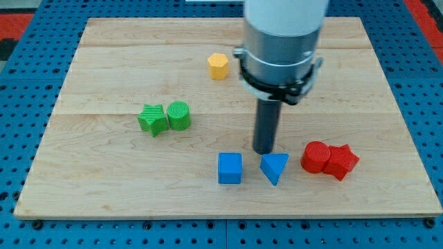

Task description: Point at the bottom right

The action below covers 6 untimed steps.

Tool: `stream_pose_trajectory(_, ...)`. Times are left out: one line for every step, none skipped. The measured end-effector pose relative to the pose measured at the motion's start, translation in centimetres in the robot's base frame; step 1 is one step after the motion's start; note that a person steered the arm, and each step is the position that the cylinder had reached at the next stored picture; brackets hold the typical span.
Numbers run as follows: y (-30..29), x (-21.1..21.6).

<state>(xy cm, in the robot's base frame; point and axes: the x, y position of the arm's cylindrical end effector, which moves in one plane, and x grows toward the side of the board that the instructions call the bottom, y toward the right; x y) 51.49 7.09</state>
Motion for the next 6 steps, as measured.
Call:
stream_pose_trajectory(4.3, -1.8)
stream_pose_trajectory(10.4, -4.3)
stream_pose_trajectory(18.3, -4.3)
stream_pose_trajectory(24.3, 2.5)
stream_pose_trajectory(20.3, 7.1)
stream_pose_trajectory(12.6, 6.0)
